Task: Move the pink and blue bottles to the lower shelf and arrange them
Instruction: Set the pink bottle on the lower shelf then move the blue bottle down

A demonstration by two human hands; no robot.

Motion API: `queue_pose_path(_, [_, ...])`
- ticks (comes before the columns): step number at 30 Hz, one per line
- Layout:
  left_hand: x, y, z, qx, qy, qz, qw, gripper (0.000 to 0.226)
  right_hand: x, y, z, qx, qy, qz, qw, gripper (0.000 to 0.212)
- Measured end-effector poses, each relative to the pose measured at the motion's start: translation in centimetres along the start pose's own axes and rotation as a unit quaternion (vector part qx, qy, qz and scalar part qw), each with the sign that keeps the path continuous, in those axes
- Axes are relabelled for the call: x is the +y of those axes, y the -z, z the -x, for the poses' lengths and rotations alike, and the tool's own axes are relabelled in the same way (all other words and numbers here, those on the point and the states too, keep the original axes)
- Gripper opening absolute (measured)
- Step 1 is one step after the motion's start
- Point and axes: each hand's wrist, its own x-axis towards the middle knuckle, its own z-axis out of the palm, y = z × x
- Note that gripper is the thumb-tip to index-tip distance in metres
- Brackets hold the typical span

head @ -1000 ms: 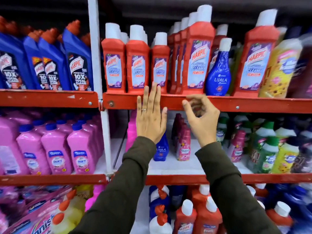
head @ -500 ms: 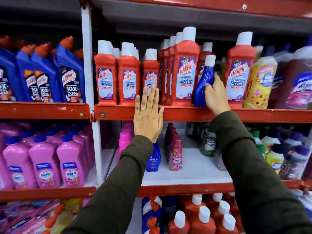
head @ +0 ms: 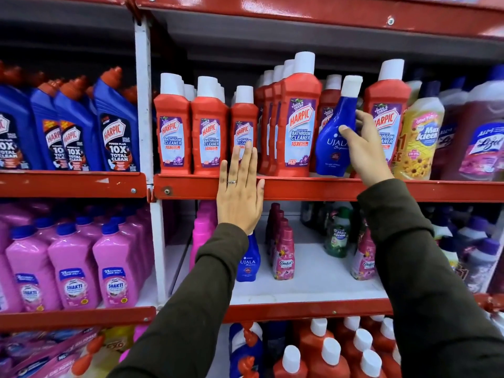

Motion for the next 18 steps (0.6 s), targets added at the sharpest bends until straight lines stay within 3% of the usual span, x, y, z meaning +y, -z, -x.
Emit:
queue_pose_path(3, [0.0,0.1,0.0,0.002,0.002,0.009,1.0,0.06,-1.3,0.7,0.5,-0.014,0.022,-0.019,0.999,0.042])
queue_pose_path(8, [0.0,0.4,0.1,-0.001,0.003,0.034,0.999,0.06,-2.1,0.9,3.1,-0.075,-0.015,-0.056,0.995,0.039])
queue_pose_path(13, [0.1,0.6,2.8,0.013,-0.016,0.075,0.997,0.059,-0.3,-0.1,7.7,-0.135,-0.05,-0.081,0.986,0.034])
queue_pose_path(18, [-0.8,-0.7,9.3,-0.031,-0.002,0.078,0.997,0.064,3.8,-1.7,12.7,-0.185,-0.068,-0.08,0.977,0.042])
